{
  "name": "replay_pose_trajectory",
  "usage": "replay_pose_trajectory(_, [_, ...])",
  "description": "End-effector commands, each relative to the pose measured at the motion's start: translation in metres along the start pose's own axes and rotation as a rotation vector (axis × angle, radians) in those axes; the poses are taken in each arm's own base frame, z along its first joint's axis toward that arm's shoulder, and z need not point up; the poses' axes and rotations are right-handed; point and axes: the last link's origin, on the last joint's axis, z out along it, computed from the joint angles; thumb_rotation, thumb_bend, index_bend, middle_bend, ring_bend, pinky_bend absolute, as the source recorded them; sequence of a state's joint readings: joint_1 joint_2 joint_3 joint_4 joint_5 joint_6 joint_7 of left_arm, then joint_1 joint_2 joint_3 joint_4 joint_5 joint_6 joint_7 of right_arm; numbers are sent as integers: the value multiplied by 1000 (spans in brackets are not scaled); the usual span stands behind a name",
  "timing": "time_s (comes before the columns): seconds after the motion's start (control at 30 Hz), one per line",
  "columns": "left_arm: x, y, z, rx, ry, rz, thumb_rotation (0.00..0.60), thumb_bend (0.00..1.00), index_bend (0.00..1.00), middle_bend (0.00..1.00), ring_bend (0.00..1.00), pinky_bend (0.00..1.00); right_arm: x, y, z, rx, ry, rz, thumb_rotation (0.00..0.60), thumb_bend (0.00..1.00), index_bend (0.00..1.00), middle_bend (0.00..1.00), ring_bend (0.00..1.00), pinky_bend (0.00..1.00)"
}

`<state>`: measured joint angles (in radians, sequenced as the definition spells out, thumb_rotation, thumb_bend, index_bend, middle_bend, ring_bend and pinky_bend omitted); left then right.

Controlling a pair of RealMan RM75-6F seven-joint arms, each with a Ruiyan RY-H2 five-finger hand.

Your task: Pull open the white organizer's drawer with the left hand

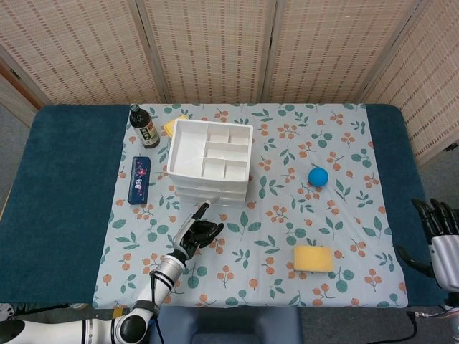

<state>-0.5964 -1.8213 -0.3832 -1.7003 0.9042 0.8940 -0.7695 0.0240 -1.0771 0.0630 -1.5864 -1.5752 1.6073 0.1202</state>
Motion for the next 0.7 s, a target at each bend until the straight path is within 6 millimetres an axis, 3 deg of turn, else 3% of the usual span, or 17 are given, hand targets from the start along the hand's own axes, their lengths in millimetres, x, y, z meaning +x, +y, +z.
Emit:
replay_pose_trajectory(0.03, [1, 1, 2, -6, 27, -54, 600, 319, 108, 944, 989, 1000, 0, 0, -1, -2, 0, 1, 600, 259, 0, 104, 0, 5])
replay_pose_trajectory(0.7, [4, 12, 14, -41, 87, -194, 600, 319, 115, 946, 992, 1000, 0, -1, -5, -11, 1, -2, 600, 259, 0, 104, 0, 5])
